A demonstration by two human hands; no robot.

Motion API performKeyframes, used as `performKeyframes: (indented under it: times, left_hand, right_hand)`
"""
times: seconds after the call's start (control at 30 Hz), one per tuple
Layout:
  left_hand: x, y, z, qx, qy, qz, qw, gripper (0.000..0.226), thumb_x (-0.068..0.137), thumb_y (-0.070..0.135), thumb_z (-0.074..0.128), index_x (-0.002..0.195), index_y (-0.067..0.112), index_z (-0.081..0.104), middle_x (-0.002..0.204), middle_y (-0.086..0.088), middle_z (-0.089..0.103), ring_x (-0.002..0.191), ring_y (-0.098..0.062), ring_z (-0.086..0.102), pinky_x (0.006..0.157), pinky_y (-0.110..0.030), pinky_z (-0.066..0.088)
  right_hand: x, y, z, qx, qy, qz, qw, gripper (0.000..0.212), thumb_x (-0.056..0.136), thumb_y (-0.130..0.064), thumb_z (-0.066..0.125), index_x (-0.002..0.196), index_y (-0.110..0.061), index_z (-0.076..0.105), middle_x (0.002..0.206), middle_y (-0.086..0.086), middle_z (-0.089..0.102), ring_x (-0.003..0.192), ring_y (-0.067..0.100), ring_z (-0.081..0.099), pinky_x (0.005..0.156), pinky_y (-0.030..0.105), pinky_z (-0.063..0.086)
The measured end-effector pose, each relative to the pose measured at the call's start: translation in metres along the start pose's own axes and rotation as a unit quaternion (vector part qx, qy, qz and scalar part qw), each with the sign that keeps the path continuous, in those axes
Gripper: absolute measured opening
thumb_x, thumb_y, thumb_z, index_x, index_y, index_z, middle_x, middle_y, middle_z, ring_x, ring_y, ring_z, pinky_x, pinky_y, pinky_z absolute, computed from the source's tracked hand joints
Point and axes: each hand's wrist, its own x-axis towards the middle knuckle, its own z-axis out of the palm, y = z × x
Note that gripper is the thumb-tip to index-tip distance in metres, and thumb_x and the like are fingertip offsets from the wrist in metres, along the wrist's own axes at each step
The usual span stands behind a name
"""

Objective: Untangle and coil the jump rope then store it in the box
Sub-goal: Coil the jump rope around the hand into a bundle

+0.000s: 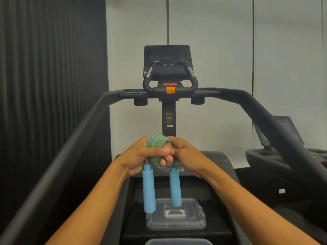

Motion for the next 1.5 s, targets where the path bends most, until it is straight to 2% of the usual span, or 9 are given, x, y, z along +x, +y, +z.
performKeyframes:
  times: [0.2,0.47,0.53,0.6,0.73,1.13,1.27,1.4,1.5]
  left_hand:
    - [0.002,-0.006,-0.002,0.007,0.036,0.019,0.999,0.016,0.076,0.008,0.081,0.084,-0.004,0.075,0.069,-0.012,0.073,0.055,-0.013,0.067,0.062,-0.022,0.059]
    - [0.007,-0.012,0.011,0.056,0.124,0.049,0.989,0.022,0.080,0.015,0.066,0.060,0.006,0.070,0.048,-0.007,0.061,0.041,-0.012,0.058,0.047,-0.018,0.048]
    - [0.009,-0.014,0.011,0.032,0.146,0.048,0.988,0.024,0.076,0.016,0.064,0.055,0.006,0.069,0.045,-0.007,0.059,0.039,-0.012,0.056,0.047,-0.018,0.047]
    - [0.009,-0.011,0.005,0.021,0.111,0.036,0.993,0.020,0.080,0.014,0.065,0.064,0.003,0.072,0.055,-0.010,0.064,0.048,-0.013,0.060,0.054,-0.020,0.052]
    - [0.009,-0.006,-0.005,0.058,0.051,0.013,0.997,0.013,0.085,0.010,0.070,0.084,-0.003,0.074,0.070,-0.013,0.072,0.060,-0.016,0.066,0.065,-0.023,0.058]
    - [0.022,-0.020,0.006,0.091,0.191,0.076,0.974,0.009,0.094,0.008,0.063,0.093,0.008,0.072,0.073,-0.001,0.071,0.070,-0.010,0.066,0.072,-0.023,0.054]
    - [0.022,-0.021,0.000,0.087,0.210,0.046,0.973,0.016,0.097,0.003,0.056,0.093,0.009,0.070,0.070,0.007,0.071,0.070,-0.006,0.066,0.067,-0.019,0.053]
    - [0.023,-0.023,-0.009,0.078,0.227,0.013,0.971,0.014,0.097,0.008,0.059,0.106,0.002,0.067,0.094,-0.017,0.072,0.089,-0.028,0.066,0.088,-0.051,0.052]
    - [0.026,-0.030,-0.012,0.068,0.252,0.008,0.965,0.026,0.097,0.007,0.061,0.119,-0.005,0.057,0.105,-0.022,0.071,0.091,-0.027,0.069,0.087,-0.046,0.056]
  right_hand:
    - [0.001,0.000,0.011,-0.150,0.052,-0.047,0.986,0.015,0.087,-0.001,0.055,0.096,-0.008,0.046,0.082,0.002,0.057,0.074,0.014,0.053,0.068,0.041,0.051]
    - [0.002,0.001,0.011,-0.155,0.105,-0.068,0.980,0.004,0.094,0.002,0.047,0.093,-0.001,0.047,0.078,0.004,0.056,0.067,0.013,0.052,0.057,0.023,0.049]
    - [0.005,-0.002,0.010,-0.177,0.106,-0.065,0.976,0.008,0.088,-0.005,0.054,0.091,-0.008,0.047,0.082,0.006,0.059,0.072,0.020,0.060,0.060,0.031,0.055]
    - [0.007,-0.003,0.006,-0.205,0.103,-0.063,0.971,0.009,0.085,-0.010,0.055,0.092,-0.007,0.050,0.085,0.010,0.063,0.078,0.029,0.063,0.065,0.040,0.055]
    - [0.005,-0.001,0.005,-0.270,0.106,-0.079,0.954,0.014,0.086,-0.003,0.058,0.099,-0.002,0.053,0.083,0.005,0.061,0.071,0.016,0.052,0.059,0.022,0.040]
    - [0.006,0.006,0.006,-0.261,0.133,-0.094,0.951,0.006,0.098,-0.008,0.049,0.103,-0.010,0.044,0.086,0.006,0.059,0.070,0.016,0.055,0.056,0.024,0.041]
    - [0.012,0.012,-0.006,-0.195,0.109,-0.050,0.973,0.014,0.104,-0.016,0.047,0.112,-0.007,0.054,0.092,0.014,0.065,0.070,0.031,0.065,0.066,0.045,0.055]
    - [0.012,0.017,-0.024,-0.005,0.030,0.007,1.000,0.021,0.097,-0.011,0.062,0.116,-0.002,0.065,0.098,0.008,0.071,0.080,0.015,0.063,0.065,0.023,0.052]
    - [0.014,0.024,-0.026,0.043,0.030,0.036,0.998,0.023,0.097,-0.014,0.063,0.112,0.003,0.066,0.095,0.008,0.070,0.080,0.017,0.057,0.066,0.023,0.049]
